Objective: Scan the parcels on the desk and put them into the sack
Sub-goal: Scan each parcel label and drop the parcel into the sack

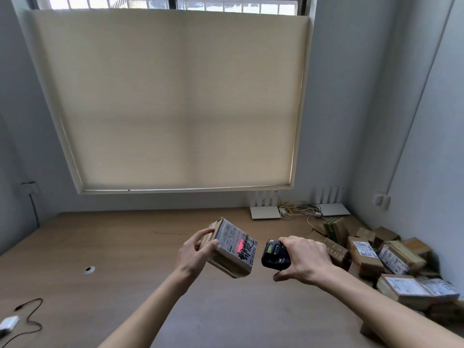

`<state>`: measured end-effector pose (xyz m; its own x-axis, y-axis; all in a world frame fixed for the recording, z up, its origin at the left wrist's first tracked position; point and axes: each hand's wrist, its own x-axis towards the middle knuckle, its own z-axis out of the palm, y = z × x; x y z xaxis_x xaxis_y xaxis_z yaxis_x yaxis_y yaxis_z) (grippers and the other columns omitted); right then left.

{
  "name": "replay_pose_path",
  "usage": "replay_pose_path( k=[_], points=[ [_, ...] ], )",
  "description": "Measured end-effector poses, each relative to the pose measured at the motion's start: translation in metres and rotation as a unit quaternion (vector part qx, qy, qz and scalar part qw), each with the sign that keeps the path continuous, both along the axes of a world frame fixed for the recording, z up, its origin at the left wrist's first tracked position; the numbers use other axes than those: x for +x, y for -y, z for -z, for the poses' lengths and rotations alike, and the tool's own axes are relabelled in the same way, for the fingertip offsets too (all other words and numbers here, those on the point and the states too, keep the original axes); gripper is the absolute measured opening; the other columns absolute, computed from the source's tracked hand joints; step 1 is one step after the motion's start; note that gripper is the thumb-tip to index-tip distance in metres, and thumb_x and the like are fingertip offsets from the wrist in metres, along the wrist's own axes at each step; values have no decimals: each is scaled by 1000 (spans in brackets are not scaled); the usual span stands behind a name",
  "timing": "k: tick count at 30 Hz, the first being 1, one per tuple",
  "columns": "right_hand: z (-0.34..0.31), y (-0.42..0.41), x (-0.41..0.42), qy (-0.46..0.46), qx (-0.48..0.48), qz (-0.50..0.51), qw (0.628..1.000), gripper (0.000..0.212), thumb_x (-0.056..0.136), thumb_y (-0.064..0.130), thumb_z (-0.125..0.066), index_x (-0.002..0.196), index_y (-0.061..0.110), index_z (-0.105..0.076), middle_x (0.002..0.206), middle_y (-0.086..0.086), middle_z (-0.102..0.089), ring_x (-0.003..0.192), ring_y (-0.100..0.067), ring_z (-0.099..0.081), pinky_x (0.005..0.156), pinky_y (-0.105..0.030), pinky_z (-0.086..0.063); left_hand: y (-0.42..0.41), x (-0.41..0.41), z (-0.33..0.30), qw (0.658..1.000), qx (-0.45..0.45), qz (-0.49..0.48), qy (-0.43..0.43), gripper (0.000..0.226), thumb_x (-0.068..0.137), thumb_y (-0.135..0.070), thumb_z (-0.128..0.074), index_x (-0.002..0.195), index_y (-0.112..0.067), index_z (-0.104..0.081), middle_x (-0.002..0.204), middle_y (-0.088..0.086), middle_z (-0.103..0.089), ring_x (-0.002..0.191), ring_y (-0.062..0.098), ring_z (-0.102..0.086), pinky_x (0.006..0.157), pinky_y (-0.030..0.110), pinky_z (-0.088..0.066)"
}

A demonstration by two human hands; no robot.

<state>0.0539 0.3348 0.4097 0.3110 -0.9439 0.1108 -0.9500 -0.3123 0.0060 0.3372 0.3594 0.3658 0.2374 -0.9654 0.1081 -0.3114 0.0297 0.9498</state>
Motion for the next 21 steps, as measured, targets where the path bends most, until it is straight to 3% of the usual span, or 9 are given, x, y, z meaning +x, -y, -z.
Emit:
replay_pose_path(
  k=[10, 21],
  points=[
    [-3, 0, 1, 1, 2, -5, 1000, 83, 64, 75, -80, 133, 35, -55, 124, 9, -66, 115, -19, -65, 86, -33, -48, -9, -1, -5, 1000, 6, -10, 2, 45, 72, -59, -63, 117, -53, -65, 110, 2, -72, 106, 14, -65, 81, 30, -50],
    [-7, 0, 8, -4, -5, -27, 1000, 81, 65, 73, -81, 131, 34, -56, 123, 9, -66, 114, -19, -65, 84, -33, -45, -27, -3, -15, 999, -6, -38, -30, 46, 71, -48, -63, 117, -43, -67, 105, 7, -73, 99, 17, -66, 65, 22, -48]
  ],
)
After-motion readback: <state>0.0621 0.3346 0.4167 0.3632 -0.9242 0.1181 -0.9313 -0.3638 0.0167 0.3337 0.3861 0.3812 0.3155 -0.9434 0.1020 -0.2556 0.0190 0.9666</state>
